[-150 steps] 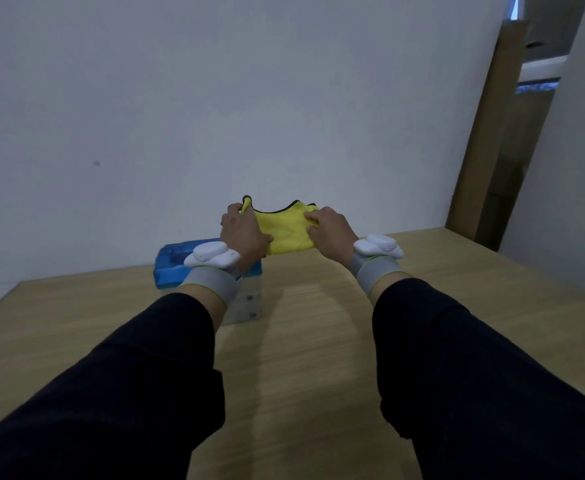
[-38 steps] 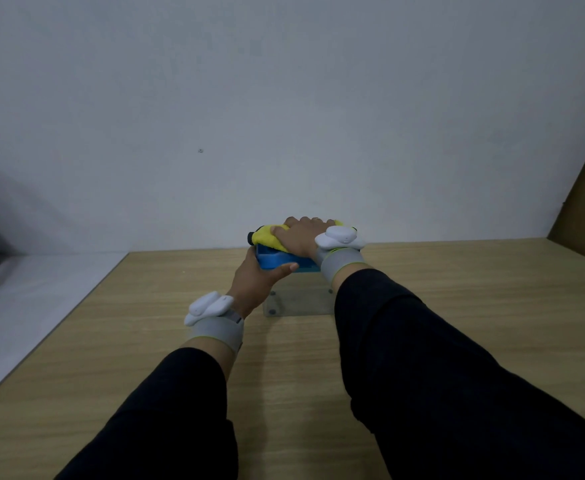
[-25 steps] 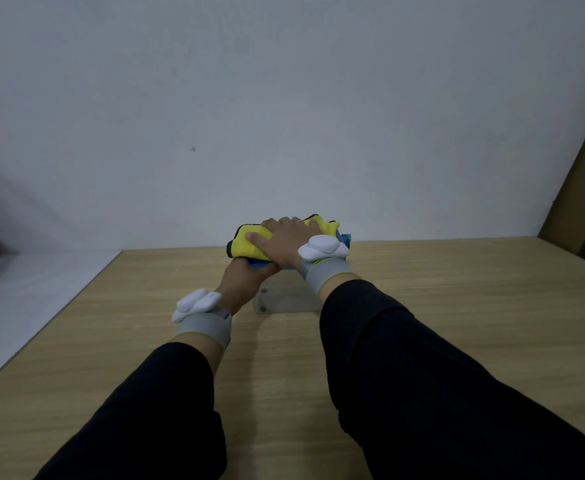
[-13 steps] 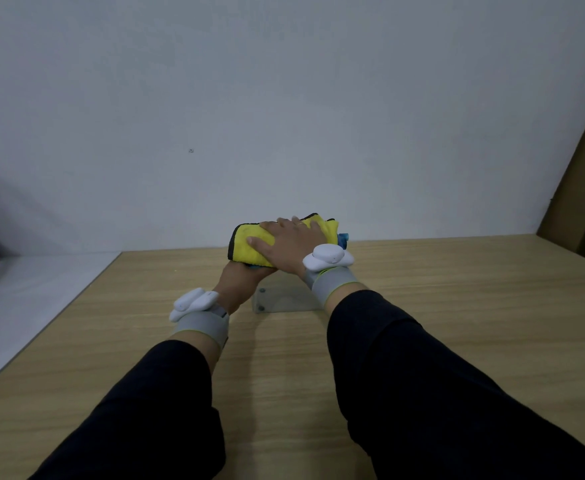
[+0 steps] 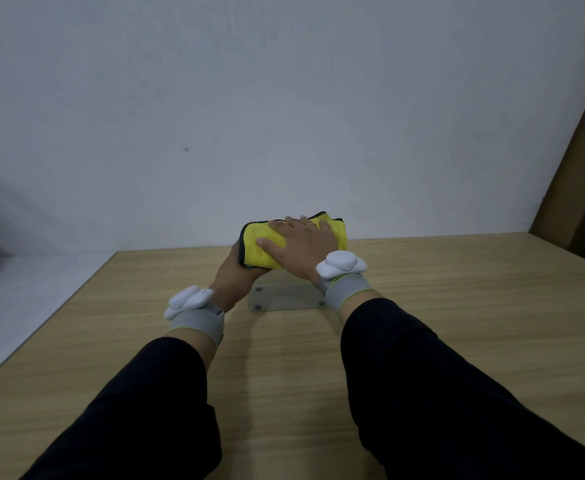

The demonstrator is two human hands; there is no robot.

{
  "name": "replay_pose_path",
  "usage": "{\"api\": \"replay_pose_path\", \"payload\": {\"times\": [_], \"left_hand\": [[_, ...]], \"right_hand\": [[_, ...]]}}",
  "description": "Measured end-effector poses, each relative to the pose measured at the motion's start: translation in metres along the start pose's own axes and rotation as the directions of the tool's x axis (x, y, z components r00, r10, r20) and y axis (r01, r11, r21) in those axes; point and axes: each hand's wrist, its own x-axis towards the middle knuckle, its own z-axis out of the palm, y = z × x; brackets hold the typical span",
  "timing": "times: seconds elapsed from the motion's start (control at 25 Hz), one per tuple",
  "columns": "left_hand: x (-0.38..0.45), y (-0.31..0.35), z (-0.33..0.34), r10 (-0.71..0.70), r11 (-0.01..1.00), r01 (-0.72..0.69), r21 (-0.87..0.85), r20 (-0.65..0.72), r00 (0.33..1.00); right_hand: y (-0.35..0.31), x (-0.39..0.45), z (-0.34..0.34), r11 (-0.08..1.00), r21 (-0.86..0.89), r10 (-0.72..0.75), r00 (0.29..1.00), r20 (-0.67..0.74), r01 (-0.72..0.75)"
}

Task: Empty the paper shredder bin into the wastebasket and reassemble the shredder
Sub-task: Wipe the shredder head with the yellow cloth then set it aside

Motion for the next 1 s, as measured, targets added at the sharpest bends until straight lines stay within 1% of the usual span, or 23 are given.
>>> {"api": "replay_pose_path", "payload": {"times": [0.2,0.44,0.76,0.88,1.0], "left_hand": [[0.001,0.003,0.000,0.022,1.000,-0.021,-0.011,0.050,0.999],[0.000,0.003,-0.001,-0.015,1.000,0.016,-0.012,0.067,0.998],[0.002,0.001,-0.001,-0.012,1.000,0.012,0.013,0.067,0.998],[0.003,-0.001,0.000,0.000,0.999,-0.002,0.037,0.054,0.999],[0.005,-0.004,-0.001,0.016,1.000,-0.017,0.026,0.061,0.998]], "right_hand": [[0.013,0.000,-0.005,1.000,-0.002,0.016,1.000,0.023,-0.016],[0.032,0.007,-0.013,0.997,0.019,0.068,0.991,0.119,-0.070],[0.022,0.026,-0.020,0.995,-0.048,0.099,0.971,0.220,-0.091],[0.018,0.032,-0.020,0.993,-0.053,0.117,0.962,0.245,-0.107],[0.013,0.039,-0.018,0.991,-0.054,0.131,0.953,0.273,-0.121]]}}
